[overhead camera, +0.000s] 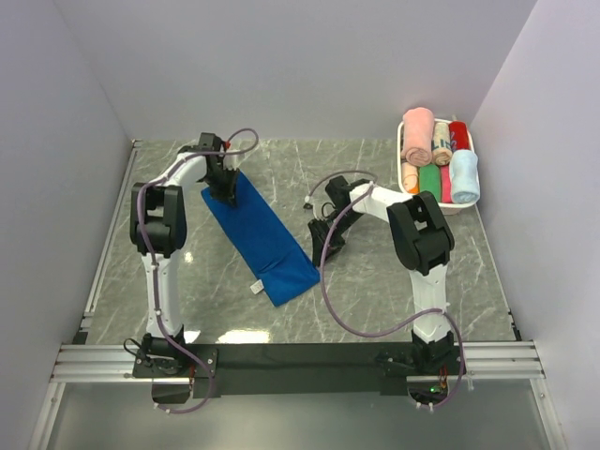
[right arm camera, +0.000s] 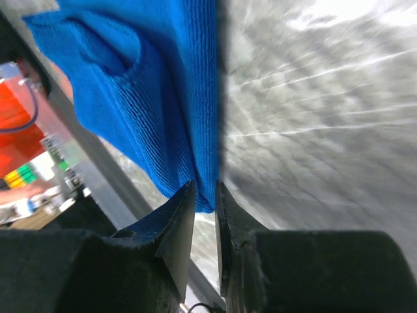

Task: Roll the towels
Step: Fold the towel

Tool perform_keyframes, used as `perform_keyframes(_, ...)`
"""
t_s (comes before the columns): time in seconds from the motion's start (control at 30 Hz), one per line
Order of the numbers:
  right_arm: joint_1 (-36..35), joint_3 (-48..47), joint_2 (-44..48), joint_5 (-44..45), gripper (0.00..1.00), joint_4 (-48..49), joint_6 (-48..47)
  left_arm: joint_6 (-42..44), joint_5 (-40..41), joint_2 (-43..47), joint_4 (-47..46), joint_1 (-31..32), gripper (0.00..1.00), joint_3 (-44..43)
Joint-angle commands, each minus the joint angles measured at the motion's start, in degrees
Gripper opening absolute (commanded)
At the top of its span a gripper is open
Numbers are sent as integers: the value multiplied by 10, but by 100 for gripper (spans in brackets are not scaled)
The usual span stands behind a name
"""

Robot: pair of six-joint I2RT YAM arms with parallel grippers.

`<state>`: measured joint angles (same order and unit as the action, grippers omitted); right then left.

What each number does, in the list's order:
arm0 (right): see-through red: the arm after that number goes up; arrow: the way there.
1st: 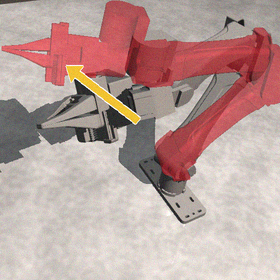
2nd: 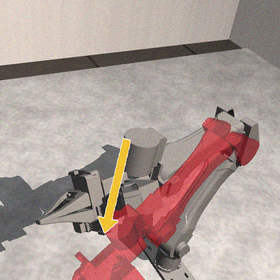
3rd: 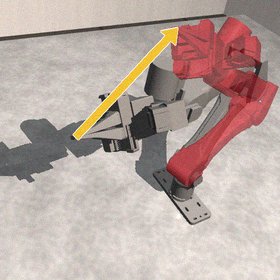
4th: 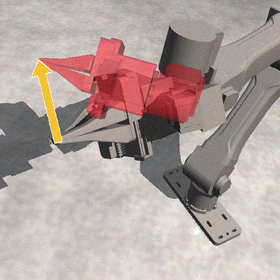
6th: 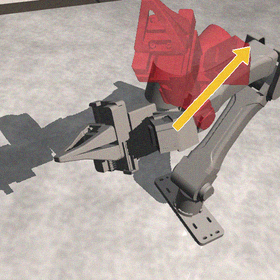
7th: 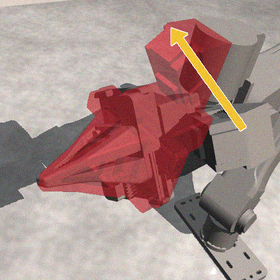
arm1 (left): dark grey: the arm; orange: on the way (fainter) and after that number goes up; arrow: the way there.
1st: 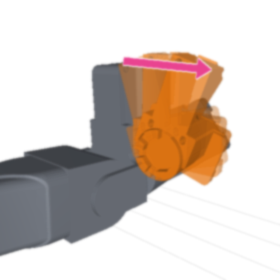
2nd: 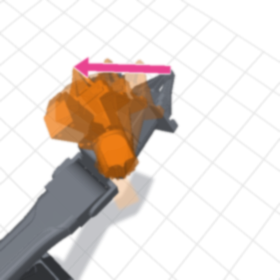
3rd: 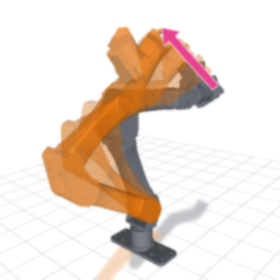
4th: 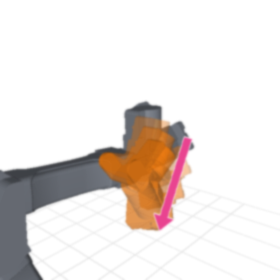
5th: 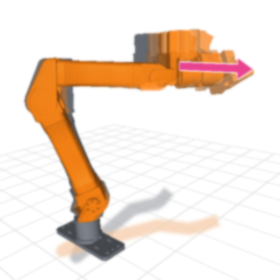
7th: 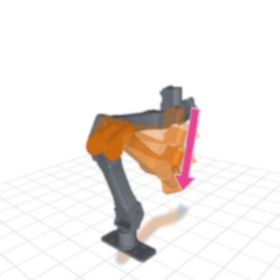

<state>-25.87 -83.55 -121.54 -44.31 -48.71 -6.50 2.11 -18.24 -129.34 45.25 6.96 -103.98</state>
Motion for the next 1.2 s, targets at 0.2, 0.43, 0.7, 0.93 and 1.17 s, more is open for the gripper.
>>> perform_keyframes(0.2, -44, 64, -13, -120, 24, 84, 56, 17, 0, -114, 12, 38, 0, -132)
perform_keyframes(0.43, -84, 101, -8, -164, 25, 149, 95, 1, -28, -155, -75, 74, 4, -188)
perform_keyframes(0.7, -30, 123, 122, -62, 34, 116, 33, -38, -75, -65, -135, 53, 48, -230)
perform_keyframes(0.93, 5, 100, 198, -53, 48, 150, 64, -99, -155, 146, -273, -16, 100, -81)
perform_keyframes(1.17, -41, 19, 128, 4, 54, 199, 114, 44, -331, 275, -163, -68, 88, 75)
